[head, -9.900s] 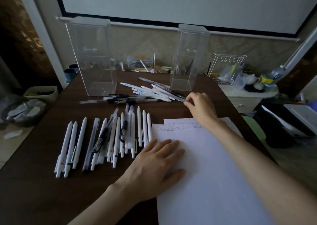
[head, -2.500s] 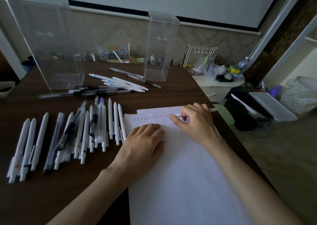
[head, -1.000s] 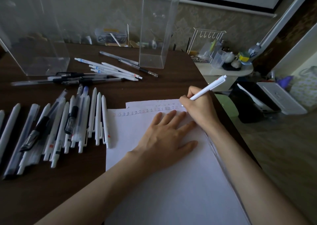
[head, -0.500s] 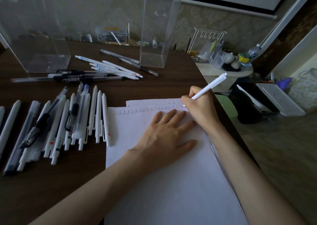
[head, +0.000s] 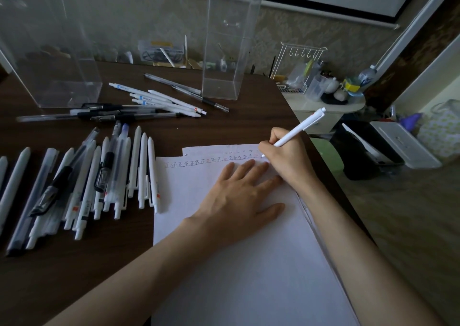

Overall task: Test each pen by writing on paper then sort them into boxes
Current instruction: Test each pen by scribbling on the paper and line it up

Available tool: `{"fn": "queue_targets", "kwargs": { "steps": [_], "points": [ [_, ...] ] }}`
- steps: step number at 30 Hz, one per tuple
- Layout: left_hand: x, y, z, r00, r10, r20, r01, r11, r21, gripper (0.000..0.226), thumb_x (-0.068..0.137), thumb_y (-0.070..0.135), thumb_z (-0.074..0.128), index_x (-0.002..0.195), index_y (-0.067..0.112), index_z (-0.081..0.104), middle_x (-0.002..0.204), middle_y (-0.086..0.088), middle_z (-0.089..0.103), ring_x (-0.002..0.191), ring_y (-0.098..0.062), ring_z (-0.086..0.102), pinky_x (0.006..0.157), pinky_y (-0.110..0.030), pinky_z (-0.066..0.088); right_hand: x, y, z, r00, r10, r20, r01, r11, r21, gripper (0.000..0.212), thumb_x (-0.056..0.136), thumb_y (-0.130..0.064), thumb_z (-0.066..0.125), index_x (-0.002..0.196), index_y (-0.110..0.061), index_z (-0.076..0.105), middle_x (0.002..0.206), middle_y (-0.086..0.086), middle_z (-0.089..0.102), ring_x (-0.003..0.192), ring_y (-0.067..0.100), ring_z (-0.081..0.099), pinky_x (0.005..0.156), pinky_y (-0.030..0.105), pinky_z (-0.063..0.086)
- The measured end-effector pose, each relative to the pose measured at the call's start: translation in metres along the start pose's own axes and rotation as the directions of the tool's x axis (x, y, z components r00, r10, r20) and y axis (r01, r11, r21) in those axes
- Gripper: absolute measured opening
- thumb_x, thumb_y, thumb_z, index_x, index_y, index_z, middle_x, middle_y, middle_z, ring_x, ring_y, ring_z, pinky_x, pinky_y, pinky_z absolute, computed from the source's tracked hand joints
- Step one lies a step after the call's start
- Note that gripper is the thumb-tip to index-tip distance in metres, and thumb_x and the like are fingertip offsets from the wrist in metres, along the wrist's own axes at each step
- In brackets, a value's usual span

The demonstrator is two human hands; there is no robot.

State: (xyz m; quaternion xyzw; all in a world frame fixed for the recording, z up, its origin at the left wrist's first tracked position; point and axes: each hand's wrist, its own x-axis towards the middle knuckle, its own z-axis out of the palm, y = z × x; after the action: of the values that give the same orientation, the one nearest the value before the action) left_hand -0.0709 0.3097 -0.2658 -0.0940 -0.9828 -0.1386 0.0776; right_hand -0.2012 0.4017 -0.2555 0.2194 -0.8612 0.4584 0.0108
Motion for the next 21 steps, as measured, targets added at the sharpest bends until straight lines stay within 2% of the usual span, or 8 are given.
{"fn": "queue_targets", "kwargs": {
  "steps": [4,7,9,11,13,16,18,21],
  "points": [
    [-0.001,0.000,0.001,0.993,-0.047,-0.113,0.035,0.993,-0.110,0.048,0.087,0.045,0.035,0.117,0.016,0.058,0.122,-0.015,0.050,0.107,-0.032,0.050,0.093,-0.033,0.030,-0.001,-0.002,-0.001,0.998,-0.023,-0.063,0.023,1.000,-0.002,0.040,0.077,-0.006,0.059,0.055,-0.017,0.028,0.047,-0.002,0.029,0.049,0.016,0.029,0.049,0.029,0.025],
    [0.001,-0.002,-0.001,0.964,-0.163,-0.208,0.108,0.961,-0.255,0.034,0.090,0.031,0.051,0.113,0.006,0.056,0.115,-0.014,0.048,0.099,-0.032,0.052,0.085,-0.033,0.039,-0.006,-0.006,-0.006,0.996,-0.041,-0.081,0.059,0.968,0.243,0.033,0.090,-0.021,0.063,0.067,-0.009,0.041,0.044,0.003,0.038,0.039,0.009,0.037,0.046,0.023,0.032],
    [0.000,-0.001,-0.006,0.938,-0.239,-0.249,0.145,0.928,-0.344,0.037,0.091,0.031,0.056,0.118,0.007,0.051,0.113,-0.008,0.046,0.101,-0.024,0.050,0.084,-0.029,0.038,-0.006,-0.006,-0.008,0.994,-0.043,-0.102,0.072,0.952,0.299,0.030,0.089,-0.026,0.064,0.074,-0.007,0.046,0.045,0.005,0.042,0.039,0.012,0.041,0.045,0.023,0.035],
    [-0.001,0.000,-0.011,0.916,-0.295,-0.271,0.152,0.882,-0.446,0.046,0.087,0.037,0.061,0.121,0.011,0.045,0.108,-0.001,0.046,0.100,-0.014,0.046,0.083,-0.022,0.037,-0.005,-0.002,-0.007,0.994,-0.081,-0.075,0.099,0.960,0.263,0.019,0.085,-0.022,0.069,0.079,-0.011,0.054,0.054,0.002,0.054,0.050,0.013,0.052,0.051,0.023,0.041],
    [-0.002,0.000,-0.014,0.921,-0.316,-0.228,0.151,0.828,-0.540,0.061,0.080,0.042,0.068,0.128,0.019,0.038,0.104,0.005,0.047,0.094,-0.004,0.042,0.078,-0.012,0.033,-0.004,0.001,-0.005,0.992,-0.126,0.003,0.122,0.969,0.214,0.011,0.082,-0.015,0.066,0.092,-0.017,0.062,0.073,-0.004,0.064,0.069,0.008,0.061,0.061,0.015,0.044],
    [-0.002,0.001,-0.019,0.966,-0.207,-0.157,0.096,0.844,-0.527,0.077,0.077,0.042,0.072,0.140,0.032,0.028,0.108,0.006,0.051,0.093,-0.006,0.044,0.077,-0.014,0.033,-0.005,-0.003,-0.005,0.983,-0.156,0.094,0.136,0.973,0.187,0.039,0.084,0.004,0.051,0.111,-0.021,0.063,0.089,-0.005,0.068,0.083,0.000,0.060,0.071,0.009,0.040],
    [-0.002,0.003,-0.020,0.981,-0.138,-0.138,0.061,0.888,-0.455,0.071,0.081,0.041,0.068,0.141,0.033,0.031,0.115,0.001,0.053,0.099,-0.012,0.047,0.080,-0.018,0.036,-0.007,-0.006,-0.007,0.975,-0.157,0.158,0.117,0.964,0.240,0.039,0.086,-0.003,0.049,0.110,-0.029,0.062,0.093,-0.007,0.069,0.091,0.004,0.061,0.076,0.015,0.042],
    [-0.004,0.002,-0.020,0.970,-0.142,-0.196,0.037,0.888,-0.459,0.056,0.081,0.039,0.068,0.132,0.027,0.047,0.109,0.000,0.057,0.099,-0.015,0.052,0.081,-0.022,0.039,-0.010,-0.009,-0.011,0.968,-0.152,0.202,0.091,0.956,0.280,0.027,0.086,-0.028,0.051,0.108,-0.039,0.062,0.095,-0.008,0.071,0.100,0.007,0.062,0.085,0.026,0.044]
  ]
}}
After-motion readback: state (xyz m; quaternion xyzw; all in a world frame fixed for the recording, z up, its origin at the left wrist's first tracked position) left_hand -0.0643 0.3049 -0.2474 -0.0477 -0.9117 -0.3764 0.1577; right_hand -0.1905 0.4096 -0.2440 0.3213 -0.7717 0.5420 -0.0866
